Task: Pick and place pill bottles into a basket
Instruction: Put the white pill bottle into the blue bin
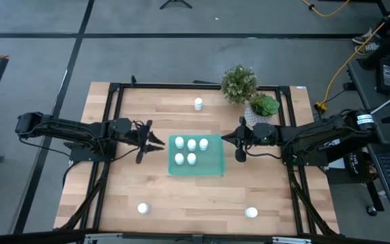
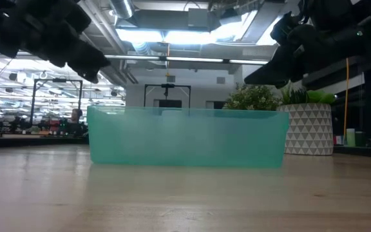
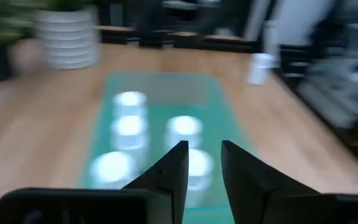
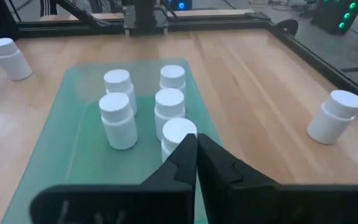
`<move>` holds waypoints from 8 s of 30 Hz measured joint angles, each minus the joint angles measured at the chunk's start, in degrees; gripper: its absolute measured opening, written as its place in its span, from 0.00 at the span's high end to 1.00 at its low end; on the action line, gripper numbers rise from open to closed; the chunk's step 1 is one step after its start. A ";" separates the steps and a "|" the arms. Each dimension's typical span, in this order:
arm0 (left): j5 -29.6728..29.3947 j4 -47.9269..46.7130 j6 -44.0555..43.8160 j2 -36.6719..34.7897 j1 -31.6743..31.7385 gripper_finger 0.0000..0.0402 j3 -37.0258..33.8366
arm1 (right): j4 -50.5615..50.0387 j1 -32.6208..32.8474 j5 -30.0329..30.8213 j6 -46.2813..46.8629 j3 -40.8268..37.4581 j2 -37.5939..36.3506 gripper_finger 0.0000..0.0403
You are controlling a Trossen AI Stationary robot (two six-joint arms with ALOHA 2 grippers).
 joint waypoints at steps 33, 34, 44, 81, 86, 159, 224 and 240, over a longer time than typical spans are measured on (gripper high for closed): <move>-53.34 -35.53 -29.81 23.62 -54.66 1.00 31.62 | 0.01 0.00 -0.04 1.91 0.00 0.00 0.96; -53.37 -37.79 -31.63 25.72 -55.15 1.00 34.03 | 0.01 0.00 -0.04 2.46 0.00 0.00 0.96; -48.41 -64.04 -45.33 42.97 -56.25 0.97 58.21 | 0.01 0.00 -0.07 4.61 0.00 0.00 0.96; -39.20 -64.15 -49.21 46.28 -58.13 0.40 61.09 | 2.58 -0.02 -0.04 -1.22 0.02 0.02 0.96; -39.42 -64.32 -50.19 48.71 -59.64 0.40 61.09 | 2.53 -0.02 -0.04 0.40 0.02 0.02 0.96; -24.69 -71.42 -62.86 60.61 -57.19 0.40 61.00 | 4.70 -0.04 -0.06 -1.60 0.02 0.02 0.96; -34.33 -68.89 -25.62 43.36 -40.47 0.61 61.09 | 4.71 -0.04 -0.04 -3.13 0.02 0.00 0.96; -21.33 -50.63 5.10 44.79 -21.77 0.61 61.09 | 6.87 -0.03 -0.02 -7.02 0.02 0.00 0.96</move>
